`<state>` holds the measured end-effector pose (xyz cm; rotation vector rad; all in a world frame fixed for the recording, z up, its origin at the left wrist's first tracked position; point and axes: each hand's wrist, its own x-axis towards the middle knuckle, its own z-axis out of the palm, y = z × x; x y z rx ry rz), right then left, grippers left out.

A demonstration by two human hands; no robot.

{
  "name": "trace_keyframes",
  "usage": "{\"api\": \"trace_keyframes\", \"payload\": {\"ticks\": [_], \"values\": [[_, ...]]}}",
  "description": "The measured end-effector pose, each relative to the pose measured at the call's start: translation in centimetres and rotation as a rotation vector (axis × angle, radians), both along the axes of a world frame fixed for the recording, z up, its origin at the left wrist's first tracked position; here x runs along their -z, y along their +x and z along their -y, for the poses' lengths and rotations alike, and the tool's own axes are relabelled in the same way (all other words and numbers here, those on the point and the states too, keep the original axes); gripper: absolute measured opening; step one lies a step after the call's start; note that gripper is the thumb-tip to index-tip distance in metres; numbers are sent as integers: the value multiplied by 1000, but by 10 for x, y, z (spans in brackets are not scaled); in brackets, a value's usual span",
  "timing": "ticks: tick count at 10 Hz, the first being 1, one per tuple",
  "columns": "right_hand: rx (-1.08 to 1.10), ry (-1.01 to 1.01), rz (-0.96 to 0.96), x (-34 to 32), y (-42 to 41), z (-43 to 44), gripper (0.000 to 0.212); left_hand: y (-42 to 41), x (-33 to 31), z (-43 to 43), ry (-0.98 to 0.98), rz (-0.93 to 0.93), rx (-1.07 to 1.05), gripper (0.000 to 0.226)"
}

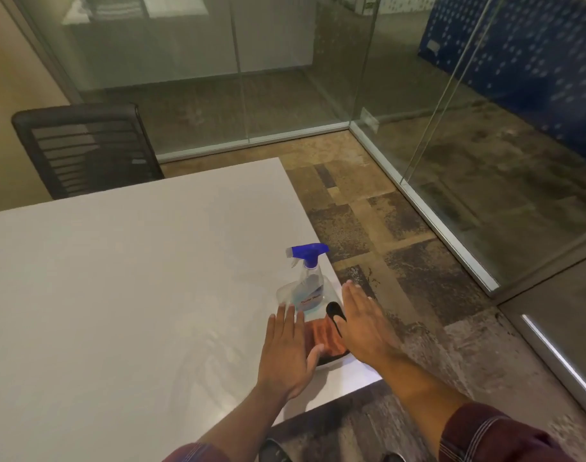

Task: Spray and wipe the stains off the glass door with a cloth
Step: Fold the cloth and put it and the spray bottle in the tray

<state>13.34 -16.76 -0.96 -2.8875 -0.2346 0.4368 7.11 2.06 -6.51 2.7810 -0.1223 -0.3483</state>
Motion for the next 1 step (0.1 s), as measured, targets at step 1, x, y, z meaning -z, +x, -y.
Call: {"api": "trace_keyframes", "payload": {"ticks": [1], "values": [[8, -40, 73, 4, -5, 14, 78, 5, -4, 12, -19, 29, 19, 99]]}}
